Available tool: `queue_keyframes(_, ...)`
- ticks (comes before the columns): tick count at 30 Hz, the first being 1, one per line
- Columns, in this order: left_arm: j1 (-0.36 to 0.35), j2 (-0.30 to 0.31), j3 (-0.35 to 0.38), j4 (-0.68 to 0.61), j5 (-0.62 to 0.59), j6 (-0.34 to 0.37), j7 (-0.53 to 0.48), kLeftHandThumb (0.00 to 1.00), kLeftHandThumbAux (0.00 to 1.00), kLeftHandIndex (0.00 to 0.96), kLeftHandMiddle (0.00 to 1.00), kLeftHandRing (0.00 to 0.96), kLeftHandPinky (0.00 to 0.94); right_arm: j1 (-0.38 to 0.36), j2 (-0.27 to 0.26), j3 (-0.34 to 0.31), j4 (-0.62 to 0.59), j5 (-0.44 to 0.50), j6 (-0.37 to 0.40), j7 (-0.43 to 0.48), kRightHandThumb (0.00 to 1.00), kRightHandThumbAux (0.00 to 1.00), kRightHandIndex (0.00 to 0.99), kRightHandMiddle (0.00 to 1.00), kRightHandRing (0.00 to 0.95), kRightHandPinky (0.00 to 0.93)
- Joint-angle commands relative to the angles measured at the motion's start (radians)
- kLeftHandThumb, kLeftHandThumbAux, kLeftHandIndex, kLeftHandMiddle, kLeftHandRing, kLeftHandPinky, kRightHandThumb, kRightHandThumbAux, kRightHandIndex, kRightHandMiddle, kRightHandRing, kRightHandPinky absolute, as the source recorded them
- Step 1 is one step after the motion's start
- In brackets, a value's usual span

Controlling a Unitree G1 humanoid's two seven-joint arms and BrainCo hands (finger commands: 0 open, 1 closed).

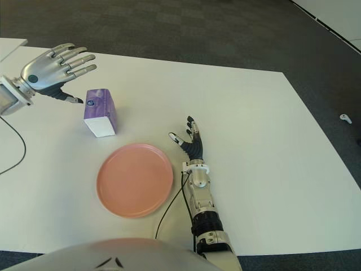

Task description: Put the tissue paper into the plate.

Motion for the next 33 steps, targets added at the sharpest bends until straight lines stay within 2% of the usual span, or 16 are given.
queue_keyframes(1, -0.069, -0.022, -0.101, 0.072, 0.074, 0.026, 0.088, 0.084, 0.31, 0.0, 0.0, 0.0, 0.0, 0.07, 0.002, 0.001, 0.112, -0.005, 0.083, 0.002, 0.118, 0.687, 0.0, 0.0, 0.0, 0.0)
queue_keyframes(6, -0.137, -0.052, -0.204, 0.137, 0.127, 0.037, 0.15, 0.088, 0.358, 0.0, 0.0, 0.0, 0.0, 0.066, 0.001, -0.003, 0.125, -0.001, 0.076, 0.005, 0.114, 0.693, 0.0, 0.0, 0.0, 0.0)
queue_keyframes(13, -0.221, -0.082, -0.323, 0.219, 0.191, 0.092, 0.227, 0.049, 0.39, 0.0, 0.0, 0.0, 0.0, 0.065, 0.001, -0.008, 0.127, 0.007, 0.072, 0.01, 0.107, 0.703, 0.0, 0.0, 0.0, 0.0)
queue_keyframes(17, -0.304, -0.068, -0.397, 0.245, 0.233, 0.055, 0.235, 0.049, 0.394, 0.0, 0.0, 0.0, 0.0, 0.067, -0.002, -0.005, 0.125, 0.005, 0.071, 0.012, 0.101, 0.697, 0.0, 0.0, 0.0, 0.0)
queue_keyframes(23, -0.38, -0.067, -0.485, 0.263, 0.266, 0.002, 0.229, 0.091, 0.403, 0.0, 0.0, 0.0, 0.0, 0.068, 0.001, -0.003, 0.125, 0.009, 0.067, 0.018, 0.098, 0.694, 0.0, 0.0, 0.0, 0.0)
queue_keyframes(33, -0.42, -0.083, -0.562, 0.26, 0.273, 0.021, 0.218, 0.196, 0.42, 0.0, 0.0, 0.0, 0.0, 0.068, 0.006, -0.004, 0.129, 0.021, 0.061, 0.035, 0.098, 0.693, 0.0, 0.0, 0.0, 0.0)
